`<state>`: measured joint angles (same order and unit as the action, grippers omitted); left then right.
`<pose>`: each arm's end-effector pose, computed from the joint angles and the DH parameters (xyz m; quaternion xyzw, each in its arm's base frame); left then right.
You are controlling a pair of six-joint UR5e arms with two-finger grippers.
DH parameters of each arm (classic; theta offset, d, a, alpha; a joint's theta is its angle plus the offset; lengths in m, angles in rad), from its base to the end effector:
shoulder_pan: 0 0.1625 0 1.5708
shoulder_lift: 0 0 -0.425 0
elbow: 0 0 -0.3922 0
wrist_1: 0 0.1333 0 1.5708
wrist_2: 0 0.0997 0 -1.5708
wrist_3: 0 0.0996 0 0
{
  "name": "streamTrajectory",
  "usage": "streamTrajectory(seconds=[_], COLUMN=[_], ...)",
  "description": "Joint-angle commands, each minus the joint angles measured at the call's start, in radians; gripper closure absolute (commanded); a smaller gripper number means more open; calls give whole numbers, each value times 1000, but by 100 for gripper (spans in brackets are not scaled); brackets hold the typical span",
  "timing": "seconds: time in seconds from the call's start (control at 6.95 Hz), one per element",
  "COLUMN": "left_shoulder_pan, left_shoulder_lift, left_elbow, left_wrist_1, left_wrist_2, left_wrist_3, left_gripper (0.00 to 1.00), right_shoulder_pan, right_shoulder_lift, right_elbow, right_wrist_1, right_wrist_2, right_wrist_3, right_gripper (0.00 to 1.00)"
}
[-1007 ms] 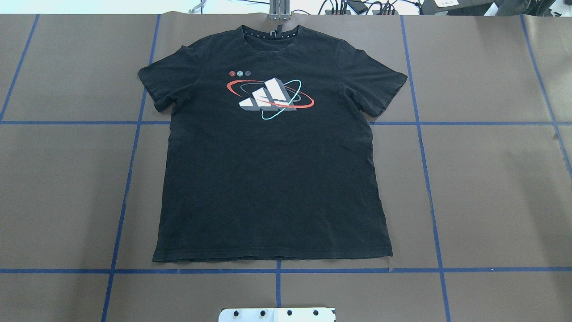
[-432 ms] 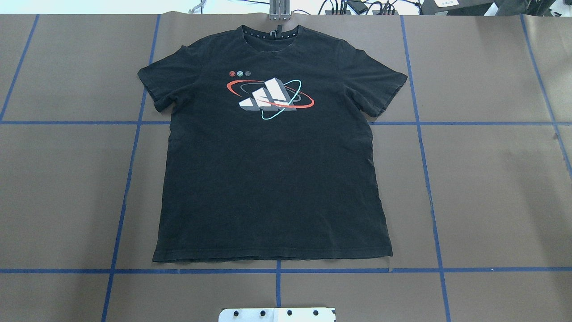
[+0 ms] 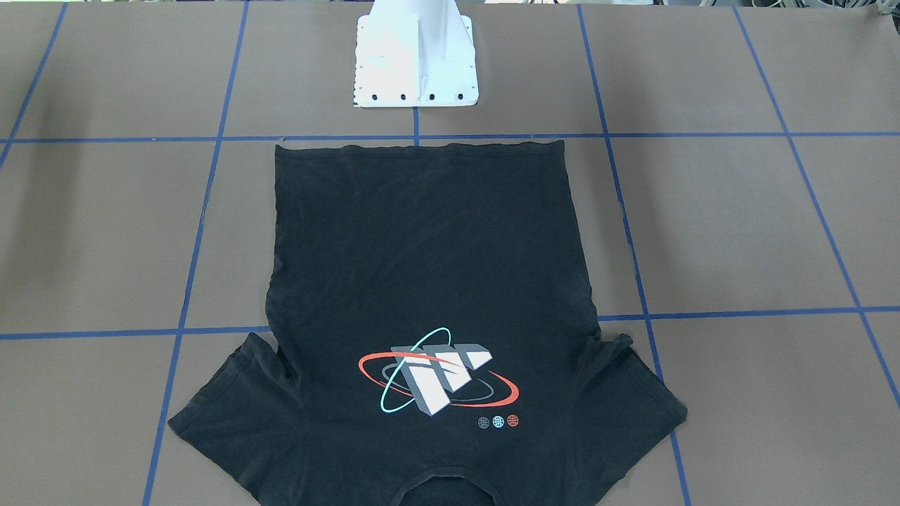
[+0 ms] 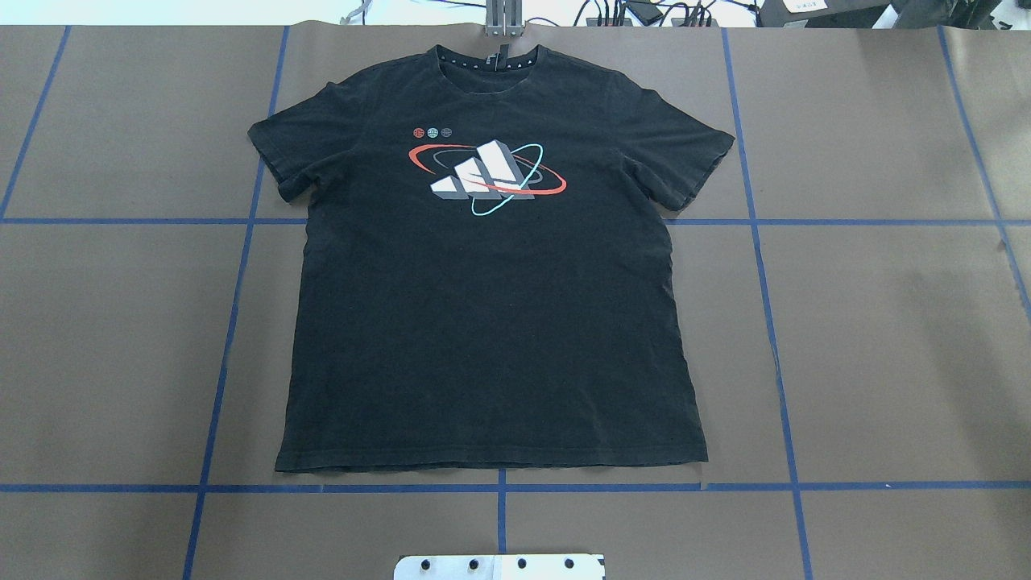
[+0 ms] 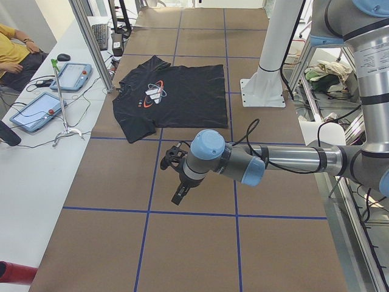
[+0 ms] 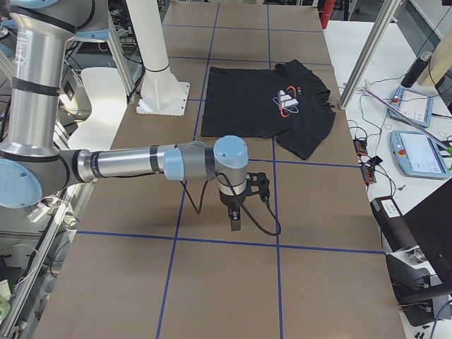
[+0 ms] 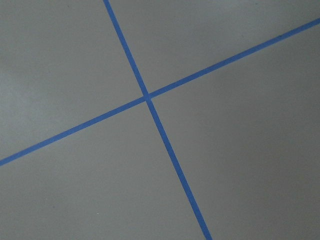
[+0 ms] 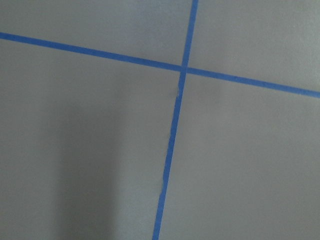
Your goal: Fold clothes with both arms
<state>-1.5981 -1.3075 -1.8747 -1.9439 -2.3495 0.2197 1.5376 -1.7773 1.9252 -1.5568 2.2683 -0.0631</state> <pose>-0.0743 -0.3992 0.5818 0.2343 0.3453 0.1646 0.8938 0.0556 -0.4136 0.5799 0.0811 -0.3394 -0.0727 0.9343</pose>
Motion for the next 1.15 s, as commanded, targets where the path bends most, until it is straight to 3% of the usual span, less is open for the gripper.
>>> streamTrajectory(seconds=[0.0, 0.29, 0.72, 1.01], left_shoulder_pan=[1, 3, 84, 171], left_shoulder_lift=[-126, -260, -399, -459], left_elbow=[8, 25, 65, 63], left_wrist_1=[-81, -110, -138, -154], left_wrist_2=[-2, -10, -8, -2], left_wrist_3=[0, -2, -261, -359], left_gripper=[0, 0, 0, 0], right_shoulder_pan=[-2, -2, -19, -141], right_shoulder_lift=[2, 57, 264, 338], right_elbow=[-5, -41, -185, -192], right_wrist_1=[200, 238, 242, 242], right_wrist_2=[-9, 13, 72, 65], right_wrist_3=[5, 22, 115, 245], right_gripper=[0, 0, 0, 0])
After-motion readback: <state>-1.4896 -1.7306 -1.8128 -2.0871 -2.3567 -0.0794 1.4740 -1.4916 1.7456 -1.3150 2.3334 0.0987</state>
